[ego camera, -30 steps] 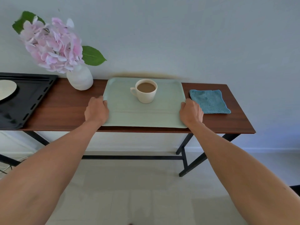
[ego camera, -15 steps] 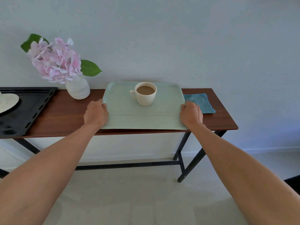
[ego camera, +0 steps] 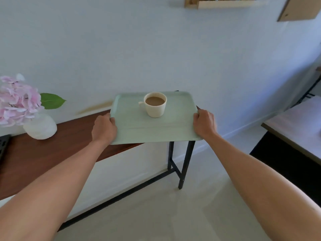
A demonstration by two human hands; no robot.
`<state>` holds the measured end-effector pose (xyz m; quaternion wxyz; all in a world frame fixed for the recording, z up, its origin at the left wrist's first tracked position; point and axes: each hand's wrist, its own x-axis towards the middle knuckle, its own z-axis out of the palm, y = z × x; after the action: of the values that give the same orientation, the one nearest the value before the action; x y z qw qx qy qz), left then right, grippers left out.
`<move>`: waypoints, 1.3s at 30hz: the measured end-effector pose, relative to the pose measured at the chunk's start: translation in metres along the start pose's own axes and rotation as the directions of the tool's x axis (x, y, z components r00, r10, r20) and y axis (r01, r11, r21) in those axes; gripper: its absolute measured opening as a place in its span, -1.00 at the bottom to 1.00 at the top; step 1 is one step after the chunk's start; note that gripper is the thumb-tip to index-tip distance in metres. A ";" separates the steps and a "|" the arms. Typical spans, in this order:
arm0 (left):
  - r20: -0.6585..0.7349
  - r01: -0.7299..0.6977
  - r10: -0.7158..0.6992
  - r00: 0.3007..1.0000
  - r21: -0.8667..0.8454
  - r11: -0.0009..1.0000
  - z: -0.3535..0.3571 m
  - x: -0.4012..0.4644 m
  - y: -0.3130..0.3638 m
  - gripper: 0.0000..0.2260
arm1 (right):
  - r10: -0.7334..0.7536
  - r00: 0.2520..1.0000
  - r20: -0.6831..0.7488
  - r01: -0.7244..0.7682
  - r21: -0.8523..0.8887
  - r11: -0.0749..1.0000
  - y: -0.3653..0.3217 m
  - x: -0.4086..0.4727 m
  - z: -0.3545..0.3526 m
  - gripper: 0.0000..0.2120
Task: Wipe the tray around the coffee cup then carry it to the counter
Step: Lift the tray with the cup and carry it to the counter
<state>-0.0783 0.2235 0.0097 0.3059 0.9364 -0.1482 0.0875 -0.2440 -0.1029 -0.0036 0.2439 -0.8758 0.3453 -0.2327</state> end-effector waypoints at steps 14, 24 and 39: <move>0.195 -0.335 0.371 0.908 -0.195 0.922 0.122 -0.063 0.172 -0.79 | 0.366 0.880 -0.302 -0.404 -0.074 0.912 0.172 -0.105 -0.147 -0.73; 0.299 -0.473 0.562 0.771 -0.322 0.820 0.227 -0.172 0.329 -0.84 | 0.533 0.709 -0.461 -0.600 0.003 0.800 0.318 -0.199 -0.258 -0.75; 0.379 -0.524 0.706 0.598 -0.481 0.703 0.342 -0.337 0.525 -0.80 | 0.564 0.568 -0.599 -0.699 0.011 0.715 0.498 -0.284 -0.404 -0.78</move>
<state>-0.5438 -0.3100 -0.0614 0.3487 0.7463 -0.5576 -0.1026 -0.9074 -0.3263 -0.0518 0.0961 -0.6044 0.7164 -0.3349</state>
